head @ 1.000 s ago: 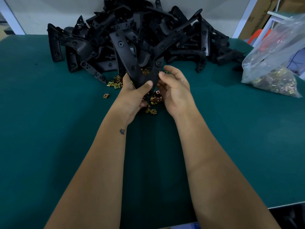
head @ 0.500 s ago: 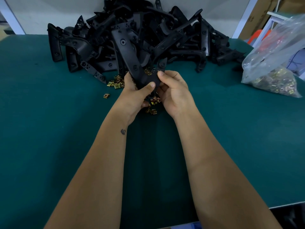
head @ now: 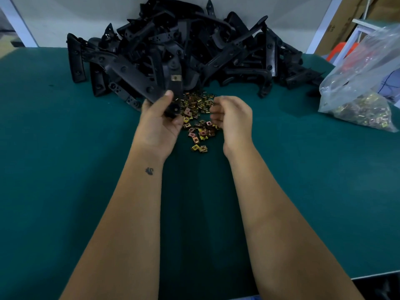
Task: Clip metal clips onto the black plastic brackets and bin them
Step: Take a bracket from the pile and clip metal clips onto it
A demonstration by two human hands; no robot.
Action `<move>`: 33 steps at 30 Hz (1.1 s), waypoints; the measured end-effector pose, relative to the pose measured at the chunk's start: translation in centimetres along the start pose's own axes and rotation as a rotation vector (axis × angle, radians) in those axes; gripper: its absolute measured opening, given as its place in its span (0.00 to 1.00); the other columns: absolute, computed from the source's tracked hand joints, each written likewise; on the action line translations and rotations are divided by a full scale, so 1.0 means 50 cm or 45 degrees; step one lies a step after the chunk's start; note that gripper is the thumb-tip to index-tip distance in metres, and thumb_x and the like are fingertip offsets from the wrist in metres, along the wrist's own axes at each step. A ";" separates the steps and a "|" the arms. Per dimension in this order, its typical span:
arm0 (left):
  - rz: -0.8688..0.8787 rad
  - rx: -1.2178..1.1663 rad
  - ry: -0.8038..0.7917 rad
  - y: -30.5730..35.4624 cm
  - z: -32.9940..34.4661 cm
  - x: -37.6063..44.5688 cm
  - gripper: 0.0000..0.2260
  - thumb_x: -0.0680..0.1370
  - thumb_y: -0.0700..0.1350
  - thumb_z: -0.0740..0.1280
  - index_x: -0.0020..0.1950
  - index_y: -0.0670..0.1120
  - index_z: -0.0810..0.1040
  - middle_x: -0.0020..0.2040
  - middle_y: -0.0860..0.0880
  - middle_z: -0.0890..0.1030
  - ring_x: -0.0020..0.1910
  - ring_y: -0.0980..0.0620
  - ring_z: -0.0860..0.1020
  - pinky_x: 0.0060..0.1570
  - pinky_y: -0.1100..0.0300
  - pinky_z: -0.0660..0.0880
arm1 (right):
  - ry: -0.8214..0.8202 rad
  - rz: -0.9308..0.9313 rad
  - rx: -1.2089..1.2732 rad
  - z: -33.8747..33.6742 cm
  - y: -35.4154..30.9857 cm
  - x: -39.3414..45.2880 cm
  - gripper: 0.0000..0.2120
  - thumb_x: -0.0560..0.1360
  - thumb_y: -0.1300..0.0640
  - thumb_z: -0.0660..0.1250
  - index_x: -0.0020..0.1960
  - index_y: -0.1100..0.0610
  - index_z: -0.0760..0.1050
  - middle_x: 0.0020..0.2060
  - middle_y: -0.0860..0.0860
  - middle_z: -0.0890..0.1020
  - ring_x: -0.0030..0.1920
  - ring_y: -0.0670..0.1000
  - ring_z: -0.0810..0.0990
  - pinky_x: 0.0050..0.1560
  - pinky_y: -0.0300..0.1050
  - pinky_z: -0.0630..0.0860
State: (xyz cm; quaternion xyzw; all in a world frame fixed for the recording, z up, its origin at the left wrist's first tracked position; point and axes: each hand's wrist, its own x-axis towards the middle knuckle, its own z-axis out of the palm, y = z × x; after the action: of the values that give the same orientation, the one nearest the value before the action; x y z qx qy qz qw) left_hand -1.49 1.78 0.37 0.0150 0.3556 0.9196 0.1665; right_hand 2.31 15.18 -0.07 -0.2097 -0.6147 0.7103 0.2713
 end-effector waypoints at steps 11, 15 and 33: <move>0.475 -0.072 0.746 0.073 -0.058 0.009 0.27 0.79 0.42 0.67 0.74 0.52 0.59 0.59 0.47 0.77 0.41 0.52 0.72 0.30 0.64 0.69 | -0.912 -0.996 -1.614 0.099 0.036 -0.081 0.22 0.81 0.49 0.60 0.75 0.46 0.66 0.74 0.49 0.68 0.72 0.53 0.62 0.70 0.50 0.56; 0.454 0.101 0.776 0.062 -0.056 0.018 0.28 0.77 0.43 0.69 0.73 0.54 0.60 0.62 0.47 0.77 0.45 0.52 0.74 0.32 0.64 0.71 | -0.975 -0.961 -1.747 0.113 0.050 -0.087 0.22 0.83 0.44 0.52 0.77 0.45 0.62 0.77 0.46 0.62 0.76 0.53 0.58 0.71 0.52 0.51; 0.111 0.122 0.395 0.007 -0.024 0.027 0.23 0.80 0.40 0.67 0.72 0.46 0.64 0.62 0.47 0.76 0.63 0.45 0.76 0.63 0.47 0.76 | -0.596 -0.540 -1.590 0.030 0.039 -0.010 0.26 0.81 0.45 0.59 0.78 0.44 0.60 0.78 0.47 0.61 0.75 0.53 0.57 0.70 0.51 0.54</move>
State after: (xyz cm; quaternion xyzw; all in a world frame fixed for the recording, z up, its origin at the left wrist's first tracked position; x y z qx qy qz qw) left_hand -3.04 1.19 -0.41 -0.1039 0.4193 0.8993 0.0684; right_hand 1.51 13.54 -1.78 -0.0432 -0.9778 0.1823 0.0933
